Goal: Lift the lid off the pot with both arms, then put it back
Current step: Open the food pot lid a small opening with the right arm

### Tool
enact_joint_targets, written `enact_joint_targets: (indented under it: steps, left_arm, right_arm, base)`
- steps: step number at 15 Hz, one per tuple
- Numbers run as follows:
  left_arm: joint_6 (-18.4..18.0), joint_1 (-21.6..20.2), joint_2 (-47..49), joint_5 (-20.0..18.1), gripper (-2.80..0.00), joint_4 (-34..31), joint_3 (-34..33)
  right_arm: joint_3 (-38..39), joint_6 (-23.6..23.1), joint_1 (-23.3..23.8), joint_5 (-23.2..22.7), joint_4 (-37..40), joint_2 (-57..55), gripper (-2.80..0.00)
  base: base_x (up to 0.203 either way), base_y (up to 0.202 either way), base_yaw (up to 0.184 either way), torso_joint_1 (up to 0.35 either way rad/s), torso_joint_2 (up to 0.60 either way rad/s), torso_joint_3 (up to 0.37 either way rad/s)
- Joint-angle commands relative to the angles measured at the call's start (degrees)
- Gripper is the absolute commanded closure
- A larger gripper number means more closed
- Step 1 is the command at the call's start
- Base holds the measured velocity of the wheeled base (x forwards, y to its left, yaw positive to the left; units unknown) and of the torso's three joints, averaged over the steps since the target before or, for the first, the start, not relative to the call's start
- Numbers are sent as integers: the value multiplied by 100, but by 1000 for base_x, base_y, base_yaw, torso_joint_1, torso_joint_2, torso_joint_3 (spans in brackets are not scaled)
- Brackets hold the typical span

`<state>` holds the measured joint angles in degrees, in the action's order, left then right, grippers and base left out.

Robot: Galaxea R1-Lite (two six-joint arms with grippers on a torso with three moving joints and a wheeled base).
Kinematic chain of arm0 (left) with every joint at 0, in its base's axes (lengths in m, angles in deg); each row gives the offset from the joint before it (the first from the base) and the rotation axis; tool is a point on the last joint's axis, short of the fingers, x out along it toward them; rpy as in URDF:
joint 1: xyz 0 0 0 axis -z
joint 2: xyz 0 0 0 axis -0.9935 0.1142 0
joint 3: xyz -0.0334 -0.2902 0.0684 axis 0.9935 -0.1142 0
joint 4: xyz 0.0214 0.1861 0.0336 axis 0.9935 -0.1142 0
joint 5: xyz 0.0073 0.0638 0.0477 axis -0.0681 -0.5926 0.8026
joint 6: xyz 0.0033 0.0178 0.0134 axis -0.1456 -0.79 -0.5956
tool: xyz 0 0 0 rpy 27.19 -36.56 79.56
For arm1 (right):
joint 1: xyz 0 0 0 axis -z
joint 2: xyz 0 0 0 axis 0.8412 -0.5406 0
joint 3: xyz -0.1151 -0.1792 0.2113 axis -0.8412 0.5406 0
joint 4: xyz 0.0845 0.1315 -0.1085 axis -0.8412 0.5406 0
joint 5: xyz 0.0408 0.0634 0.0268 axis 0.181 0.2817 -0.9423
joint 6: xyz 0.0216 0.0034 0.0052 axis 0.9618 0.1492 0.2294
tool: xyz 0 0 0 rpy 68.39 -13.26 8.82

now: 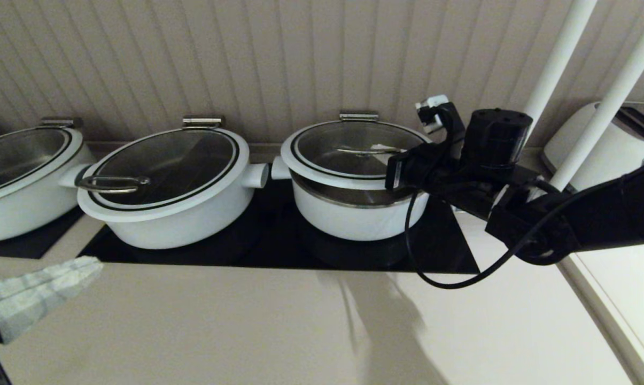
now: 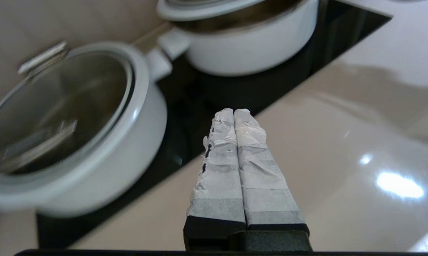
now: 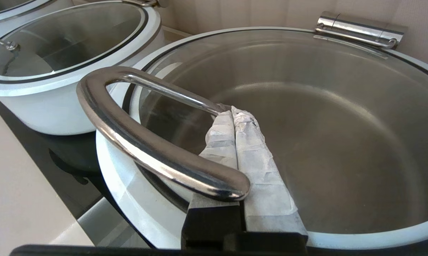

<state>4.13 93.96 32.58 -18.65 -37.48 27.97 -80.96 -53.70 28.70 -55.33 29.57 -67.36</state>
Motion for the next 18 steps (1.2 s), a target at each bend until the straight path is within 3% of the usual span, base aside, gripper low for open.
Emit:
enact_joint_targets:
  steps: [1, 4, 6, 11, 18]
  left_arm:
    - [-10, 236, 836, -2, 0, 371, 136]
    - [1, 818, 1681, 142, 0, 1157, 284]
    - [59, 1277, 1952, 416, 0, 1343, 224]
    - [105, 1578, 2714, 593, 0, 2134, -15]
    - [288, 2433, 4179, 1432, 0, 3560, 231]
  right_arm:
    - [-15, 1, 1, -4, -31, -2, 0]
    - [-15, 1, 1, 4, -22, -2, 0]
    - [-26, 1, 29, -4, -22, -39, 0]
    - [-138, 10, 80, -4, -22, -151, 0]
    - [-165, 17, 110, -4, -22, -151, 0]
  base:
    - [0, 0, 0, 0, 0, 0]
    - [0, 0, 0, 0, 0, 0]
    - [0, 0, 0, 0, 0, 0]
    - [0, 0, 0, 0, 0, 0]
    - [0, 0, 0, 0, 0, 0]
